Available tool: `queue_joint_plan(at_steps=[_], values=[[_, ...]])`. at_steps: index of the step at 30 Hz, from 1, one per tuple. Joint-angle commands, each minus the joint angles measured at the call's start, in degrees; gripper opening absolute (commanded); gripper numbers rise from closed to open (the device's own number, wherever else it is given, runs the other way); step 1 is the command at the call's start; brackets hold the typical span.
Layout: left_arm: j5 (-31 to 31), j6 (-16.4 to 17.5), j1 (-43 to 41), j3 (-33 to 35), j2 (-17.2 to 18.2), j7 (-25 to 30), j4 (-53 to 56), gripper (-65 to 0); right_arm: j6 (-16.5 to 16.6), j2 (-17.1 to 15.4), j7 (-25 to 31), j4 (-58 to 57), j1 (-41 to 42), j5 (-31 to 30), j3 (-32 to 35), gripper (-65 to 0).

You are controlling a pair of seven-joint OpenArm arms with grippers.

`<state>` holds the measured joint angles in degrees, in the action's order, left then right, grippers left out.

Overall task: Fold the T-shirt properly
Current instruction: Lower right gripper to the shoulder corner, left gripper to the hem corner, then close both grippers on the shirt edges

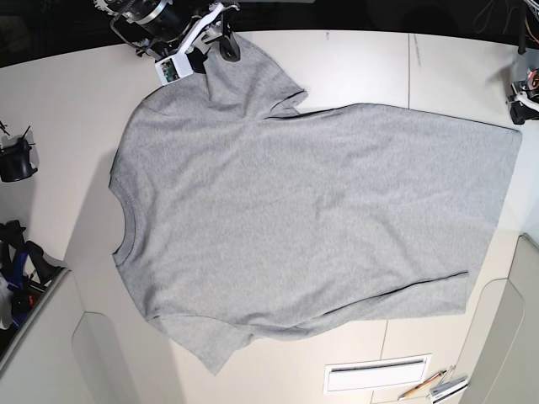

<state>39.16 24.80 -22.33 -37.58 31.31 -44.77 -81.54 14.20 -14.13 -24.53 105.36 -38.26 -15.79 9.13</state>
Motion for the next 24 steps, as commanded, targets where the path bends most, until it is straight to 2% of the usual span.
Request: queue_joint_plan(at_steps=[1,4,7,24], values=[[0.9,0.4,0.7,-0.6,1.6,0.7,0.3,-31.4,0.0,-0.1,-1.2,0.2,-0.5,0.4,0.0,-31.5],[2.7,0.7,1.9,-0.6,1.9,0.5,2.9,-31.4,0.0,-0.2,-1.2,0.2,-0.5,0.4,0.0,-31.5],[5.0,2.9,2.5,-0.6,1.9,-0.2,3.7,-31.4,0.0,-0.1,-1.2,0.2,-0.5,0.3,0.0,-31.5],[5.8,2.9,4.4,-0.6,1.9,0.1,3.8,-31.4,0.0,-0.1,-1.2,0.2,-0.5,0.3,0.0,-31.5]])
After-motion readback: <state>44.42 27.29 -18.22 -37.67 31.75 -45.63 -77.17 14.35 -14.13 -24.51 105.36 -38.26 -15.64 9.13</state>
